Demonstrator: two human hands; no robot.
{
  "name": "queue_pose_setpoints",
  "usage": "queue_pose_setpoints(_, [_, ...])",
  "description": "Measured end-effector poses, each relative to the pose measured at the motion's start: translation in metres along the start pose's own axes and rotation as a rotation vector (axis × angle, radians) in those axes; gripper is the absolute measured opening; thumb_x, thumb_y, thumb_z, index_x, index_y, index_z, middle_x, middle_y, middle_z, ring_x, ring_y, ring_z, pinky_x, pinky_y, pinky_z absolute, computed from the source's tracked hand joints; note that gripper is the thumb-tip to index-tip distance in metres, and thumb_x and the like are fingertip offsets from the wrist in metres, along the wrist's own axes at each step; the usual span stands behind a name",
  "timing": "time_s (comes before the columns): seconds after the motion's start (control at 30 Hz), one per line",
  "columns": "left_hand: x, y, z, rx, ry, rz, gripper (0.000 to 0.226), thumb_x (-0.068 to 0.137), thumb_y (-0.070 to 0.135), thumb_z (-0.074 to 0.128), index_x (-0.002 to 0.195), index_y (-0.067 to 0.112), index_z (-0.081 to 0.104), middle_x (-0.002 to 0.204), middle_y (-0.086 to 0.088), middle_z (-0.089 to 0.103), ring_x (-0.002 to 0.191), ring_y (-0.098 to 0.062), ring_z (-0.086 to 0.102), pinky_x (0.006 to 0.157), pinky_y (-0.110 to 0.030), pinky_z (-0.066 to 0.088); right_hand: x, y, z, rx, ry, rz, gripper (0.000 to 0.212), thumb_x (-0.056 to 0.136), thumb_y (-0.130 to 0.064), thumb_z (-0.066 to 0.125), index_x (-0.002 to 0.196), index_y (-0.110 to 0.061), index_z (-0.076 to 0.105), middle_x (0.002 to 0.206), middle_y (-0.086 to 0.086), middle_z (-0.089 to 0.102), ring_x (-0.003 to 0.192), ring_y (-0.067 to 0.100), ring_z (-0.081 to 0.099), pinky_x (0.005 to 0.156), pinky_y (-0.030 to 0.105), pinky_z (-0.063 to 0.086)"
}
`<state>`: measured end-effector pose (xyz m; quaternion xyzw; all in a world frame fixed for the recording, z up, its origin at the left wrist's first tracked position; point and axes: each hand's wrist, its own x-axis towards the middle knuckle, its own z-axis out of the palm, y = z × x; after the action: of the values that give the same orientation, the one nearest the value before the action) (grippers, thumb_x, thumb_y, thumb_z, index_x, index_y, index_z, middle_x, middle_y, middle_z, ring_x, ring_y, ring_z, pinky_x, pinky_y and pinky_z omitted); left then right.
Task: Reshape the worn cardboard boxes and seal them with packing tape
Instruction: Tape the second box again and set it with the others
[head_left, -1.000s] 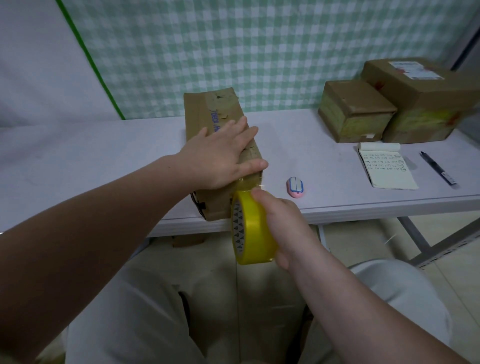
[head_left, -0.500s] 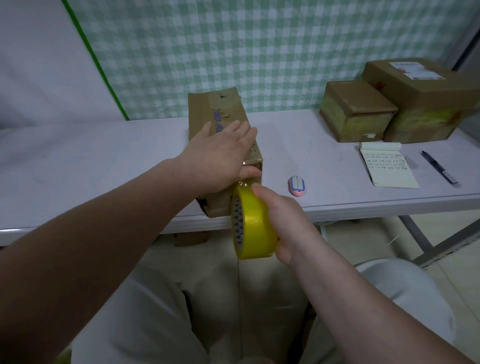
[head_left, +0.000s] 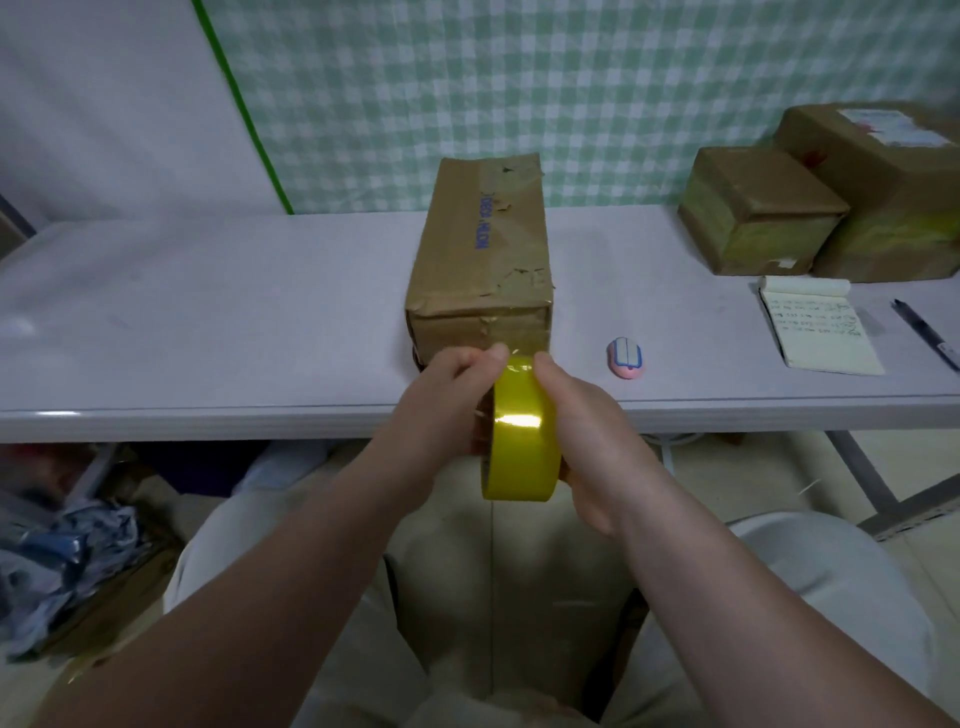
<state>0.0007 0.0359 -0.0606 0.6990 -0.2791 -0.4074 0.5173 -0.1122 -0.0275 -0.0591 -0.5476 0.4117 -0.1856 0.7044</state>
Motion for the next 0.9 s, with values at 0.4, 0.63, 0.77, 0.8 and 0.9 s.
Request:
queue_pose_setpoints(0.4, [-0.006, 0.01, -0.001, -0.324, -0.035, -0.082, 0.03, 0.091, 0.015, 0.056, 0.12, 0.016, 0.057, 0.114, -0.013, 0.064, 0.094, -0.027, 0.065, 0.075, -0.039, 0.054, 0.035, -0.046, -0.028, -1.017, 0.352, -0.953, 0.056, 0.085, -0.061, 0.047, 0.118, -0.019, 0.063, 0.121, 0.001, 0.06, 0.115, 0.022, 0.048, 0.088, 0.025, 0.034])
queue_pose_setpoints(0.63, [-0.014, 0.011, -0.002, -0.367, -0.318, -0.078, 0.053, 0.073, 0.025, 0.062, 0.124, 0.015, 0.052, 0.094, -0.013, 0.065, 0.076, -0.025, 0.067, 0.065, -0.035, 0.056, 0.069, -0.055, -0.027, -1.225, -0.061, -0.854, 0.063, 0.091, -0.056, 0.041, 0.147, -0.029, 0.034, 0.157, -0.005, 0.026, 0.147, 0.02, 0.012, 0.116, 0.041, 0.023])
queue_pose_setpoints(0.77, [-0.014, 0.01, -0.003, -0.286, -0.297, -0.061, 0.06, 0.074, 0.026, 0.068, 0.13, 0.017, 0.046, 0.101, -0.013, 0.065, 0.076, -0.024, 0.07, 0.061, -0.034, 0.056, 0.071, -0.055, -0.025, -1.217, -0.059, -0.832, 0.062, 0.09, -0.056, 0.042, 0.147, -0.032, 0.033, 0.157, -0.009, 0.025, 0.147, 0.015, 0.011, 0.114, 0.038, 0.025])
queue_pose_setpoints(0.8, [-0.013, 0.012, -0.003, -0.25, -0.288, -0.06, 0.059, 0.077, 0.023, 0.071, 0.13, 0.016, 0.045, 0.1, -0.011, 0.066, 0.075, -0.023, 0.07, 0.061, -0.034, 0.056, 0.071, -0.055, -0.025, -1.212, -0.06, -0.832, 0.062, 0.09, -0.056, 0.041, 0.147, -0.032, 0.034, 0.157, -0.009, 0.025, 0.147, 0.015, 0.011, 0.114, 0.038, 0.026])
queue_pose_setpoints(0.9, [-0.011, 0.018, -0.002, -0.193, -0.256, -0.077, 0.043, 0.087, 0.019, 0.062, 0.126, 0.012, 0.047, 0.094, -0.012, 0.065, 0.067, -0.021, 0.07, 0.059, -0.033, 0.057, 0.071, -0.054, -0.026, -1.206, -0.054, -0.832, 0.062, 0.09, -0.055, 0.043, 0.146, -0.032, 0.035, 0.157, -0.009, 0.026, 0.147, 0.015, 0.012, 0.113, 0.037, 0.026])
